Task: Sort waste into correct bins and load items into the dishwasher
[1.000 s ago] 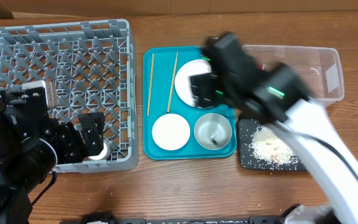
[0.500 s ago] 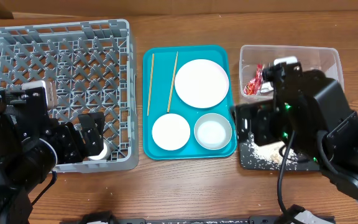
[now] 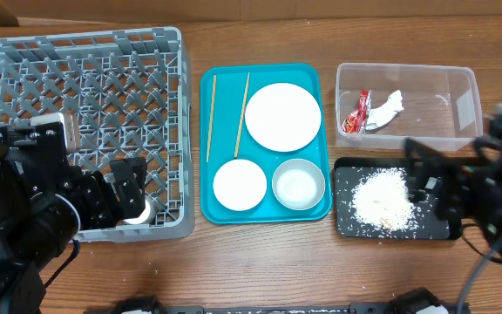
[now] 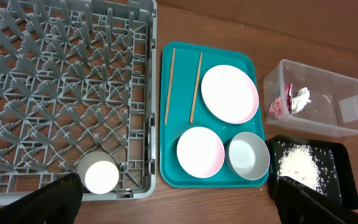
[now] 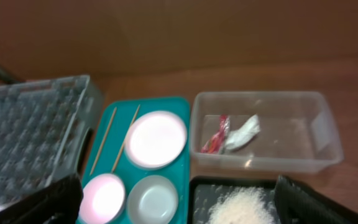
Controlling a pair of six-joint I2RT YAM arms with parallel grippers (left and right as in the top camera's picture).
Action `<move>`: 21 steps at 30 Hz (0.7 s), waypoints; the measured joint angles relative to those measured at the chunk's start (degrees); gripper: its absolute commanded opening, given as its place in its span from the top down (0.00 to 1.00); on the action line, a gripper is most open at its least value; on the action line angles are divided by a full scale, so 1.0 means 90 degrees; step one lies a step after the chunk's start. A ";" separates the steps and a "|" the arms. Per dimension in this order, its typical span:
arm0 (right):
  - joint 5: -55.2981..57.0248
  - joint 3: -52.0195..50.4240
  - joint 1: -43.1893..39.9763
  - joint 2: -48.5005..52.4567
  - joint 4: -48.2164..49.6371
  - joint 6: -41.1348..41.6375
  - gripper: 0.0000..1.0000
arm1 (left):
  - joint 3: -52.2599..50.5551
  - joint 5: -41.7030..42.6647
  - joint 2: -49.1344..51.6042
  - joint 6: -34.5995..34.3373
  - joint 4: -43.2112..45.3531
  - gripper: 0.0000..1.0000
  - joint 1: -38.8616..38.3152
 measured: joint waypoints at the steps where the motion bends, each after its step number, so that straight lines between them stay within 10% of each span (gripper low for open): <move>1: -0.0134 -0.0270 -0.0333 -0.0270 0.0253 -0.0240 0.00 | 0.0000 0.0000 0.0002 -0.0002 0.0002 0.00 0.0000; 21: -0.1073 -0.8252 -0.2351 -0.5221 0.4665 -0.1928 0.00 | 0.0000 0.0000 0.0066 0.0000 0.0000 0.00 0.0000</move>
